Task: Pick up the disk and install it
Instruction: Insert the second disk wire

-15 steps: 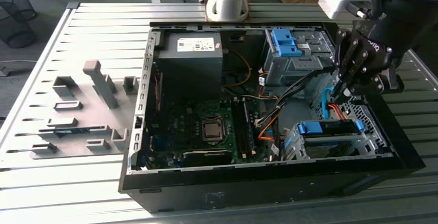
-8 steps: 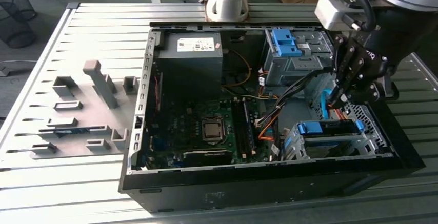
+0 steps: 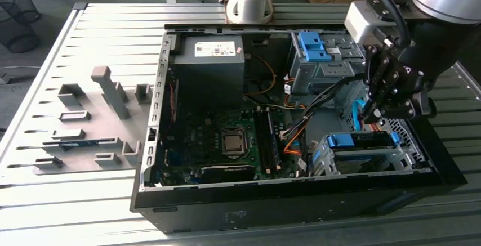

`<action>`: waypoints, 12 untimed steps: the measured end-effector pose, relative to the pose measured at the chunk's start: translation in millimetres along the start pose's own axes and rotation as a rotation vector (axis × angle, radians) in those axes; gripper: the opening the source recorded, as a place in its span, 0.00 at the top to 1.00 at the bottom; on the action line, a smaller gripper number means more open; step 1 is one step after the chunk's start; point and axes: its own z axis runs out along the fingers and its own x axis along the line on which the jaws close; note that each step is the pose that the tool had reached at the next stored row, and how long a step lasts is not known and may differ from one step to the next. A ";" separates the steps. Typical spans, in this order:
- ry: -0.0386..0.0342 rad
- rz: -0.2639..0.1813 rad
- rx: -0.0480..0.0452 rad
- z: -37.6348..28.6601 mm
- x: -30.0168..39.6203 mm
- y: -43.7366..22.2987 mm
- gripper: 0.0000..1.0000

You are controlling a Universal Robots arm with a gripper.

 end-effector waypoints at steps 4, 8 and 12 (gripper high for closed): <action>-0.0087 -0.002 0.0133 2.2 2.3 1.9 0.84; -0.0282 -0.002 0.0131 6.0 5.7 2.2 0.84; -0.0404 -0.002 0.0128 9.2 13.0 2.3 0.84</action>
